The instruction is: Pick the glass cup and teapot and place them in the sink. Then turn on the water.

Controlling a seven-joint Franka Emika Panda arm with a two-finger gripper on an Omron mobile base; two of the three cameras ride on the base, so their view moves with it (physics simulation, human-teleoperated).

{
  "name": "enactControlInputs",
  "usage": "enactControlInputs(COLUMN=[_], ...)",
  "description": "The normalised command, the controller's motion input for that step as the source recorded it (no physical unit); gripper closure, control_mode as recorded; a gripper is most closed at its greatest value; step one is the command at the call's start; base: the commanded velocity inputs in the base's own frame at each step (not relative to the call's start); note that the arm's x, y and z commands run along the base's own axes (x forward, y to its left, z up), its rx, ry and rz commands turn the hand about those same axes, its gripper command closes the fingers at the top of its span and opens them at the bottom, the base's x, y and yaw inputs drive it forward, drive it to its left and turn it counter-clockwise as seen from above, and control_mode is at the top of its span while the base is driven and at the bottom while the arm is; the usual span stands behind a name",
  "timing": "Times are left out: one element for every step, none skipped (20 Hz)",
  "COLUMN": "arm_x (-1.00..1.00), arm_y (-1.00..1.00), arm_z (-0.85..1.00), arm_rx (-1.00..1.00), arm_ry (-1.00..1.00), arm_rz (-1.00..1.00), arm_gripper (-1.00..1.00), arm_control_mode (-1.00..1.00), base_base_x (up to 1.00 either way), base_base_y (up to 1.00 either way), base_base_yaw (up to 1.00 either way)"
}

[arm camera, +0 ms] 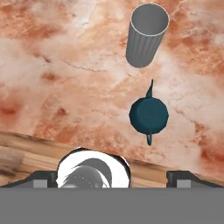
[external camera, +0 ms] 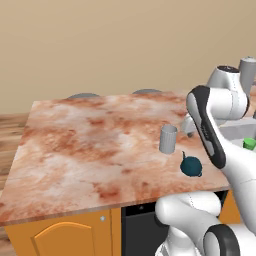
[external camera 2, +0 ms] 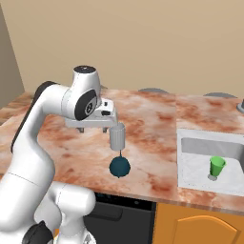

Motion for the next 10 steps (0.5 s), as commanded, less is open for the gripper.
enactControlInputs(arm_x=[-0.42, -0.39, -0.23, 0.0, 0.0, 0.0, 0.0, 0.0, 0.0, 0.0], arm_y=[0.0, 0.0, 0.0, 0.0, 0.0, 0.0, 0.0, 0.0, 0.0, 0.0], arm_z=[-0.46, -0.46, -0.36, -0.26, -0.21, -0.2, -0.21, -0.26, -0.27, -0.28], arm_rx=[-0.11, -0.1, -0.09, -0.08, -0.07, -0.07, -0.07, -0.07, -0.07, -0.06], arm_ry=[0.07, 0.06, 0.02, 0.0, 0.0, 0.0, 0.0, 0.0, 0.0, 0.0], arm_rz=[0.05, 0.06, 0.06, 0.04, 0.04, 0.03, 0.03, 0.02, 0.02, 0.02], arm_gripper=[-1.0, -1.0, -1.0, -1.0, -1.0, -1.0, -1.0, -1.0, -1.0, -1.0], arm_control_mode=[-1.0, -1.0, -1.0, -1.0, -1.0, -1.0, -1.0, -1.0, -1.0, -1.0], base_base_x=[0.0, 0.0, 0.0, 0.0, 0.0, 0.0, 0.0, 0.0, 0.0, 0.0], base_base_y=[0.0, 0.0, 0.0, 0.0, 0.0, 0.0, 0.0, 0.0, 0.0, 0.0], base_base_yaw=[0.0, 0.0, 0.0, 0.0, 0.0, 0.0, 0.0, 0.0, 0.0, 0.0])
